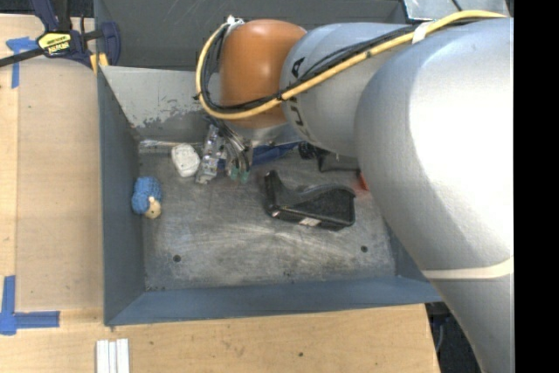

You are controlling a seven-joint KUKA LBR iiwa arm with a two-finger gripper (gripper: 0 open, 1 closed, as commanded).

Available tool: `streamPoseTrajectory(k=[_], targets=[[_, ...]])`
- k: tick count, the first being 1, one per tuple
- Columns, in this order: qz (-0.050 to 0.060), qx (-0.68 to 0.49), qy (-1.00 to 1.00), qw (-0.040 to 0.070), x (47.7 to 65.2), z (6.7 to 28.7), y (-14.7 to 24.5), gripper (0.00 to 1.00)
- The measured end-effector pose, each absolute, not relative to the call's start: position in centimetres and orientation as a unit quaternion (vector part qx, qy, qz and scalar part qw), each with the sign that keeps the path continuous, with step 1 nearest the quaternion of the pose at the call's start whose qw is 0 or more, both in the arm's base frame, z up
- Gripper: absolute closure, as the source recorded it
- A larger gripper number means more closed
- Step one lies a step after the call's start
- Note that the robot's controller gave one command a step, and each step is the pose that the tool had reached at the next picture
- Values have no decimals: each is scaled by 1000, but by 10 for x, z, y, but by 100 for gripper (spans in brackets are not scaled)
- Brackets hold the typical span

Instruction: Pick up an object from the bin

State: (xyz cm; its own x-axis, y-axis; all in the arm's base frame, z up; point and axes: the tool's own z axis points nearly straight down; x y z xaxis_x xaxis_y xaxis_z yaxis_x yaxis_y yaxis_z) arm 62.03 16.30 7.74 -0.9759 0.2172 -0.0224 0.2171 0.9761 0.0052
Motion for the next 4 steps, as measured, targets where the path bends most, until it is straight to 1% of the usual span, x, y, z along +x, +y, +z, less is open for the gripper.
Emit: streamPoseTrajectory(k=[1, 2, 3, 4], targets=[[2, 122, 993, 11, 618, 78, 166, 100], [1, 134, 991, 2, 617, 91, 181, 100], [1, 137, 991, 3, 611, 124, 187, 100], [1, 207, 978, 2, 621, 140, 202, 100]])
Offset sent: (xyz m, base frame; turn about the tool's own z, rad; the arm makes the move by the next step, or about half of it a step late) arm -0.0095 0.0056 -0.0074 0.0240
